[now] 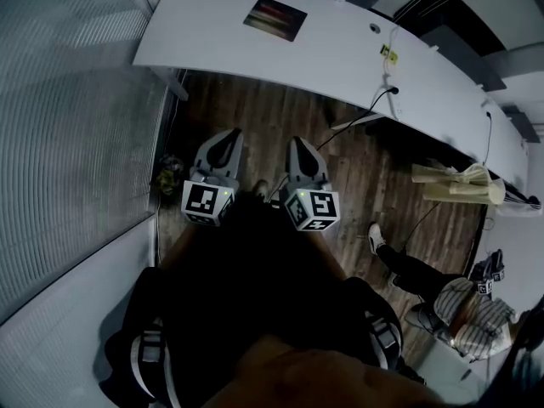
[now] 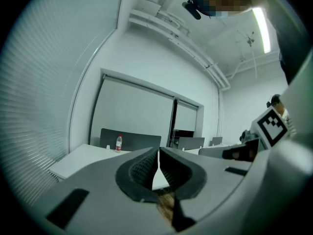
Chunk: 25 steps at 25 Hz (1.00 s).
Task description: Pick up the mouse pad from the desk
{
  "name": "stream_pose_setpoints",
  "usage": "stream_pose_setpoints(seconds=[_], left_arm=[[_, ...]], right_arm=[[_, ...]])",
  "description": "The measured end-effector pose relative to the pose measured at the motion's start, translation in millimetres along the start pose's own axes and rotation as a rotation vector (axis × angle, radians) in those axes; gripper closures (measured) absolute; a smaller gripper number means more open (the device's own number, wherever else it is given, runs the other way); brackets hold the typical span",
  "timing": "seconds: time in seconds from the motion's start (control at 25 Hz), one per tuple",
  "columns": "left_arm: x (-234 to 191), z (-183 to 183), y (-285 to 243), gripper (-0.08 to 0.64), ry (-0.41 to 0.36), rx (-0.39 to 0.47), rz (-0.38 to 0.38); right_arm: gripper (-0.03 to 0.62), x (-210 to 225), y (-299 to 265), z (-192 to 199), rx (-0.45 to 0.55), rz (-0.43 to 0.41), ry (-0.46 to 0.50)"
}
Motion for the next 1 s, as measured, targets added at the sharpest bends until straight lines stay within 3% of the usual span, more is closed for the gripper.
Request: stream_pose_setpoints(seconds=[0.64, 1.0], left_arm=[[69.7, 12.3, -34.0, 0.551, -0.007, -0.008, -0.037], [74.4, 19.4, -50.8, 0.551, 0.007, -0.019, -0.051]], right_arm=[[0.592, 69.5, 24.3, -6.7, 0.017, -0.062, -0.002], [0.592, 88.9, 24.8, -8.4, 0.019, -0.056, -0.013]])
Point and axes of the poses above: the fingertips, and each gripper's own axes: y backward along the fingers, x to its right, z out of its underside, the point moved 5 cm from there along y, backward along the fingers, and after that the axes turned 1 degree about y, right-handed, at the moved point
